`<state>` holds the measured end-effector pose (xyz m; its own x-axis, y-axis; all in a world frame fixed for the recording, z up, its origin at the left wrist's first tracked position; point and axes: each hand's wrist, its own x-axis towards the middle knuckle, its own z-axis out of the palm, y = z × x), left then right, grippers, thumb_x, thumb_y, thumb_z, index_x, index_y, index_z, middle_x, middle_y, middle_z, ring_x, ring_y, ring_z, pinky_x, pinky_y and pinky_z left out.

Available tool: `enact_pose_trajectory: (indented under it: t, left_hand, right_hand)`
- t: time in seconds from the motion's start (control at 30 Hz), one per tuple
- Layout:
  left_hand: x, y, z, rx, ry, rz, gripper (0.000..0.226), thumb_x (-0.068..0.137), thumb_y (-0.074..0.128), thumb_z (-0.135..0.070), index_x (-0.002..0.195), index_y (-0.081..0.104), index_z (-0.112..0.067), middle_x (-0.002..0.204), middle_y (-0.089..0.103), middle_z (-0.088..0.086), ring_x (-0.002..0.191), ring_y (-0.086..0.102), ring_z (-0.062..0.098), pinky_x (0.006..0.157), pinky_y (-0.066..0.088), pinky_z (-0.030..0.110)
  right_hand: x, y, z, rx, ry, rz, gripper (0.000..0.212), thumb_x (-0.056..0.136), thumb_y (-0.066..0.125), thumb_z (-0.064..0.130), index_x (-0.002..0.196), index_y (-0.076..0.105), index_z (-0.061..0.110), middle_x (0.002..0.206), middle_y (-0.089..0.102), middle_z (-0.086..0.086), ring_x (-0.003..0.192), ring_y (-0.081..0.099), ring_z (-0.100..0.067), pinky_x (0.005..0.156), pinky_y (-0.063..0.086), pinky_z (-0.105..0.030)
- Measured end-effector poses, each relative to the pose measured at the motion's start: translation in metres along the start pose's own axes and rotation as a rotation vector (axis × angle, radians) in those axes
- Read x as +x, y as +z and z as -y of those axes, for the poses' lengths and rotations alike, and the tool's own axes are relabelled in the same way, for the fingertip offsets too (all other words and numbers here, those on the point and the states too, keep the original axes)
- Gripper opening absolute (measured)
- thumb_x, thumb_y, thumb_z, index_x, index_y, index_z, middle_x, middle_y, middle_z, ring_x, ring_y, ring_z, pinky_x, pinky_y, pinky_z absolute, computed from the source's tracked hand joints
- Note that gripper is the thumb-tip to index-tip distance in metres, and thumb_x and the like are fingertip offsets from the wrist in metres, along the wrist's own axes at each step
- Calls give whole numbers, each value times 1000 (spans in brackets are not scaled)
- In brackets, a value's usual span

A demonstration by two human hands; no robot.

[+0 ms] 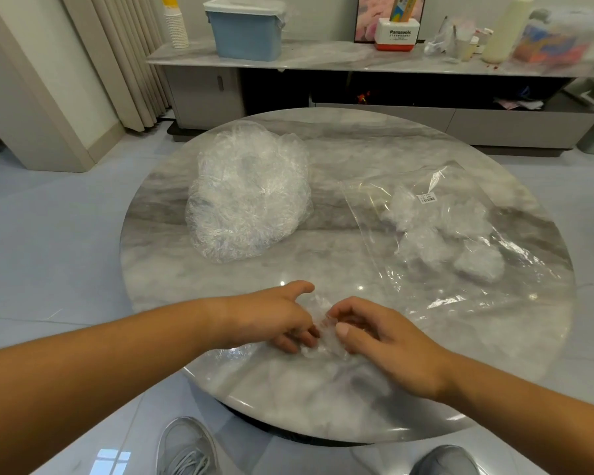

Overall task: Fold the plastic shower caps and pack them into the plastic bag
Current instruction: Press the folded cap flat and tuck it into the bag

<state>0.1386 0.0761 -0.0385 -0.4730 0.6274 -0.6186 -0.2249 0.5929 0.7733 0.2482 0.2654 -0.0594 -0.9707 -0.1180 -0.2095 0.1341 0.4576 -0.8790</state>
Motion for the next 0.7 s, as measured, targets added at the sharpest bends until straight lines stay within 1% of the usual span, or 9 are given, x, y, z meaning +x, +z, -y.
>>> enact_pose_trajectory:
  t: [0.07,0.17,0.27,0.33,0.4,0.5,0.57,0.63,0.7]
  left_hand:
    - [-3,-3,-1,-80,-11,0,69,96,46,-2,156,20,-26,121,68,19,107,72,24,98,56,37]
    - [-3,-8,2,-130,-24,-92,49,96,50,-6,141,39,-23,113,69,21,102,73,29,93,59,42]
    - [3,-14,8,-36,51,-259,23,93,56,-7,112,60,-18,98,63,10,90,65,20,84,59,37]
    - [3,-16,7,15,107,-236,14,91,56,-8,91,66,-18,90,61,2,81,56,13,79,54,32]
    - [0,-14,2,70,119,-151,20,89,55,-13,83,72,-21,88,63,-3,72,53,6,74,46,24]
    - [-1,-8,-3,208,93,-77,30,93,52,-12,89,79,-23,88,69,-11,70,54,-2,71,43,16]
    - [1,-4,-4,267,78,-95,29,93,53,-10,95,80,-21,90,70,-12,70,56,-4,68,42,12]
    - [5,-2,-2,297,70,-152,30,93,53,-7,101,79,-19,85,68,-12,71,58,-3,63,41,8]
    - [6,0,1,299,62,-196,33,92,52,-4,110,76,-19,80,63,-14,68,55,-3,58,39,6]
  right_hand:
    - [-3,-2,-1,-190,-64,49,43,87,48,63,122,63,42,115,66,22,105,61,1,92,48,-19]
    - [-3,-1,-3,-476,-183,157,61,92,38,67,141,55,36,144,49,26,130,42,8,109,35,-16]
    - [-3,3,-7,-671,-212,228,65,93,29,70,144,53,36,154,38,19,132,32,0,113,27,-18]
    - [-2,6,-8,-741,-241,240,61,96,29,68,144,51,37,155,35,17,130,32,-4,112,27,-20]
    - [-1,6,-9,-773,-248,241,59,98,28,68,145,48,39,155,32,18,130,31,-5,113,27,-25]
    - [-1,4,-11,-787,-248,251,59,98,26,68,148,44,42,155,29,23,132,27,-4,113,24,-30]
    - [-3,2,-12,-764,-256,264,60,97,28,68,149,43,42,157,27,26,136,24,0,114,22,-30]
    - [-6,-1,-13,-619,-233,220,60,94,35,69,144,51,40,154,36,26,138,26,7,116,24,-26]
    - [-8,-3,-13,-360,-166,90,53,89,44,67,128,65,38,142,49,26,135,39,7,113,34,-23]
